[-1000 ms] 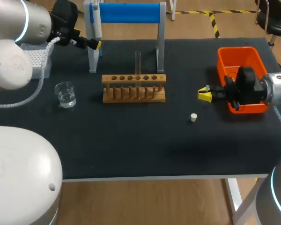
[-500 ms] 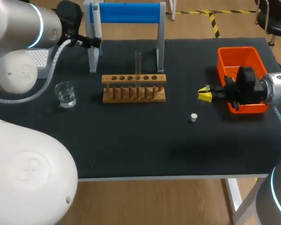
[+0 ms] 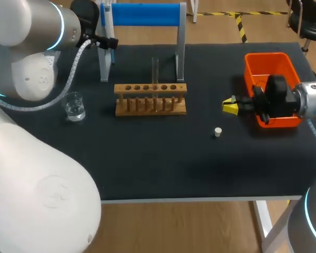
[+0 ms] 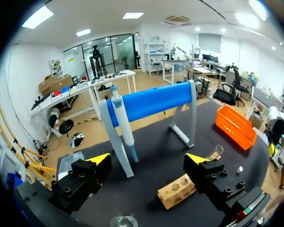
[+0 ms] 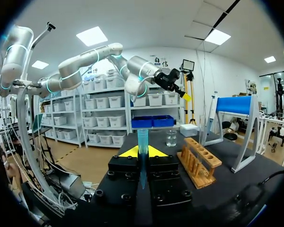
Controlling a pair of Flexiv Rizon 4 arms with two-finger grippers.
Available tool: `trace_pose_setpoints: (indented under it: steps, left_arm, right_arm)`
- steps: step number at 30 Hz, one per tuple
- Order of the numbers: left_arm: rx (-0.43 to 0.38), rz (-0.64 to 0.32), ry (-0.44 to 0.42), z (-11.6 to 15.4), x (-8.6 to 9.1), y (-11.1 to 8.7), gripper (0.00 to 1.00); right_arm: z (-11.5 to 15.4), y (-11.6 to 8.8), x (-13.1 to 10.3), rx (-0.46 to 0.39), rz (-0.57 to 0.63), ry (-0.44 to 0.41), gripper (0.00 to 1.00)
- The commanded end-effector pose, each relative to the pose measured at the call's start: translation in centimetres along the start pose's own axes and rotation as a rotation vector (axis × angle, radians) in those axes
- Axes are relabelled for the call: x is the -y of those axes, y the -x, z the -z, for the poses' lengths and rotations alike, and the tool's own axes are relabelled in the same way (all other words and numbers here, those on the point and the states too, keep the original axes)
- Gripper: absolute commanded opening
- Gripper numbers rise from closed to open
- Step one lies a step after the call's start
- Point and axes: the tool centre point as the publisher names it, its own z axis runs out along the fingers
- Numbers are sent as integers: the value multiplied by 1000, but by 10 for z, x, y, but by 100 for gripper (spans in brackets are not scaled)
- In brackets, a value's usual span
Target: Invert the test tube, pick up the pipette, mount the tip to pipette, aspirate from beaker and dispense into the tube, eject the tip, return the pipette, and cap with the stopper.
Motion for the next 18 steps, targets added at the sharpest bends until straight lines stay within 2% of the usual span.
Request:
trace_pose_setpoints:
  steps: [1,9,18]
  left_arm:
    - [184,9,-38,-7,0,-5,100]
    - [224,36,-115,-18,11,1,100]
    - [259,78,-152,-28,19,10,100]
  right_arm:
    - [0,0,0,1,1,-1,0]
    - [0,0,0,1,1,-1,0]
    - [0,0,0,1,1,-1,0]
